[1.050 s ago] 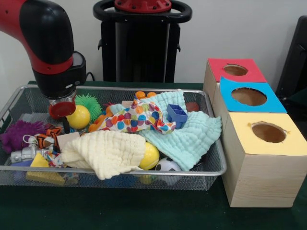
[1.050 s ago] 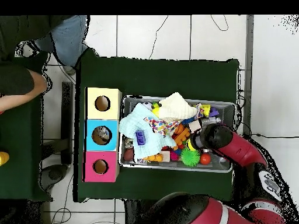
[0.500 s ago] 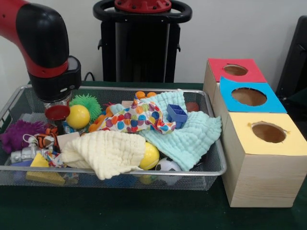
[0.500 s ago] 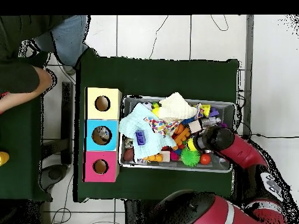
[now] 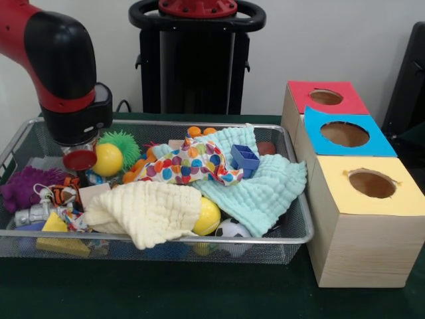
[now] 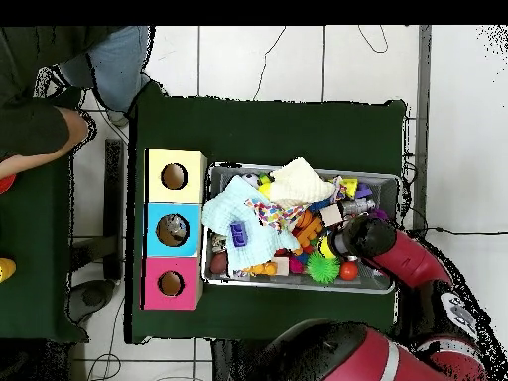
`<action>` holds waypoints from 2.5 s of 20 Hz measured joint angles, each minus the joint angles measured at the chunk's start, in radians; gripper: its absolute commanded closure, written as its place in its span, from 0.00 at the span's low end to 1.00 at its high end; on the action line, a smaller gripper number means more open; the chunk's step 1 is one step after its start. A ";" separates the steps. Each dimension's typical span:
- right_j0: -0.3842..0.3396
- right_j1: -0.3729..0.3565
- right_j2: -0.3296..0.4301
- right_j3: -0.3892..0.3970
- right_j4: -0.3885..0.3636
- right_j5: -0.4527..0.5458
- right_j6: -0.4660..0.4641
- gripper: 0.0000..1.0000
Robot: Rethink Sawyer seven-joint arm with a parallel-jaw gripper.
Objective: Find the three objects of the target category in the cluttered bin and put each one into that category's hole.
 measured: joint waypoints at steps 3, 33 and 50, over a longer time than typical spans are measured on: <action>0.001 0.004 0.000 0.000 0.000 -0.009 0.000 0.00; 0.026 0.006 0.000 0.001 0.027 -0.019 0.000 1.00; 0.027 -0.006 0.005 0.004 0.045 -0.020 0.000 1.00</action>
